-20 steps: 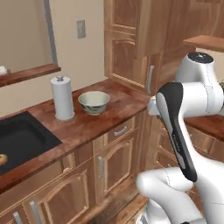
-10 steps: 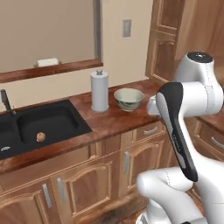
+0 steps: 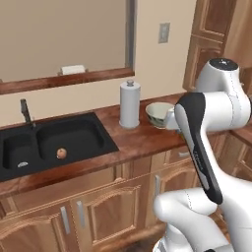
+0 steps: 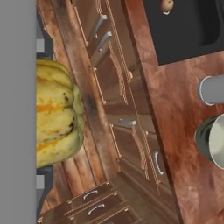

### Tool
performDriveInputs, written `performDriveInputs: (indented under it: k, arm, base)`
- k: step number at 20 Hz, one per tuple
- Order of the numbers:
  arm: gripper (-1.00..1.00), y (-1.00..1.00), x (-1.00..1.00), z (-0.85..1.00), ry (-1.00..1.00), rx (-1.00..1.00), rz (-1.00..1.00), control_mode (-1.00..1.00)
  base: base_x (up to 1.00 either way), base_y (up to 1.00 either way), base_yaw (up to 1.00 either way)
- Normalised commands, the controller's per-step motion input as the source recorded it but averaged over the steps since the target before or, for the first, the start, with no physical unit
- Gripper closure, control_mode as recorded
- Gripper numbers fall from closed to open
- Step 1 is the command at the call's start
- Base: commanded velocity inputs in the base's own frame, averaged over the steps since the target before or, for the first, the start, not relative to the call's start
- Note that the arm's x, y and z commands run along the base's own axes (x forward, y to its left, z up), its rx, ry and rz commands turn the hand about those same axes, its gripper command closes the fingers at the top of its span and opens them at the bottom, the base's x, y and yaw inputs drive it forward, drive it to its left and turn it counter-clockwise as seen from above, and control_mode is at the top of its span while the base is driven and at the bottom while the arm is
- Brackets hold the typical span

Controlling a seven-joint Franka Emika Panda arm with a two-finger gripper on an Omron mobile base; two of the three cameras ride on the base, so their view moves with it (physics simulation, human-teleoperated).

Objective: Pick the squashs from the cabinet and place them in one bowl. Pick the peach from the sink and place it in the other bowl.

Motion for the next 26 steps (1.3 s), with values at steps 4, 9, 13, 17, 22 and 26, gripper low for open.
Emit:
performDriveInputs:
  k: [4,9,13,17,22,26]
  arm:
    - [1.00,0.00,0.00,0.00,0.00,0.00,0.00,1.00]
    - [1.00,0.00,0.00,0.00,0.00,0.00,0.00,1.00]
    - [1.00,0.00,0.00,0.00,0.00,0.00,0.00,1.00]
    - [1.00,0.00,0.00,0.00,0.00,0.00,0.00,1.00]
    - [1.00,0.00,0.00,0.00,0.00,0.00,0.00,1.00]
    - [1.00,0.00,0.00,0.00,0.00,0.00,0.00,1.00]
  base:
    - [0.44,0.22,0.00]
    - [0.66,0.31,-0.01]
    - [0.89,0.31,0.00]
    - [0.68,0.00,0.00]
    - [0.02,0.00,0.00]
    - [0.00,0.00,0.00]
